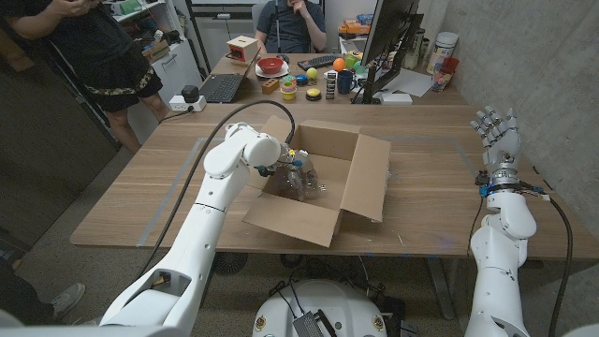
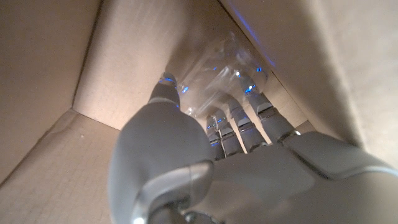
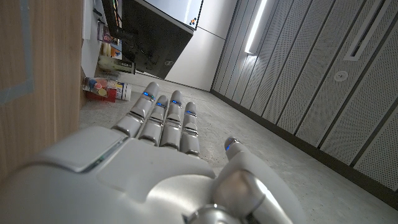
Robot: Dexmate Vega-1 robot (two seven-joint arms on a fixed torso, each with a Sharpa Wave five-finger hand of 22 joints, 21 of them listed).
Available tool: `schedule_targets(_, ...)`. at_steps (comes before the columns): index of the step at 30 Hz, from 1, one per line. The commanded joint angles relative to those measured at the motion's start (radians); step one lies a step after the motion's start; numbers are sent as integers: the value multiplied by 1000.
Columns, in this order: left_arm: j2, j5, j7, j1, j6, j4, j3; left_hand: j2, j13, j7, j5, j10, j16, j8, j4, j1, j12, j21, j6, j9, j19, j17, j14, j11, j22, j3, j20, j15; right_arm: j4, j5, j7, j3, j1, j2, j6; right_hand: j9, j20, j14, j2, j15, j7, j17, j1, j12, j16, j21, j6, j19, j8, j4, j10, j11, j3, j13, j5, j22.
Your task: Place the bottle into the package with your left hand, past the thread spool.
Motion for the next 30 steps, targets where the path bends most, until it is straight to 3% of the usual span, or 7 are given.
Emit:
schedule_targets(1,2,16,-9,0,8,0,9,-10,-2,13,21,-89,2,1,8,-9,2,-39,-58,0,-56,1,-76,33,2,-24,45,35,5,4,1,1,1,-2,1,3,-2,11,4,-3,5,2,-9,4,5,-3,2,9,5,3,10,0,-4,3,7,3)
schedule_targets(8,6,13,5,4,-1,-12,8,1,-4,22,38,-166,3,-1,22,-26,7,-85,-126,-1,-125,2,-157,50,4,-45,93,66,3,4,3,1,0,-3,-2,3,-3,11,3,-2,5,2,-8,5,5,-4,2,9,5,2,11,-1,-5,3,7,3)
schedule_targets(14,6,19,-6,-1,-2,-30,13,18,-2,21,44,-133,18,13,28,-26,29,-96,-115,-1,-138,6,-152,24,7,-47,93,35,3,3,4,2,-2,-4,0,3,-2,10,2,-2,6,2,-9,5,5,-4,2,10,4,2,11,1,-6,3,7,3)
schedule_targets(30,-12,-4,2,6,5,-83,-9,22,1,26,47,-118,24,21,30,-26,38,-103,-104,-1,-145,9,-146,30,10,-56,89,42,-4,8,8,2,-6,-3,-1,3,0,12,0,0,6,2,-9,5,5,-7,2,11,5,2,12,1,-9,3,7,3)
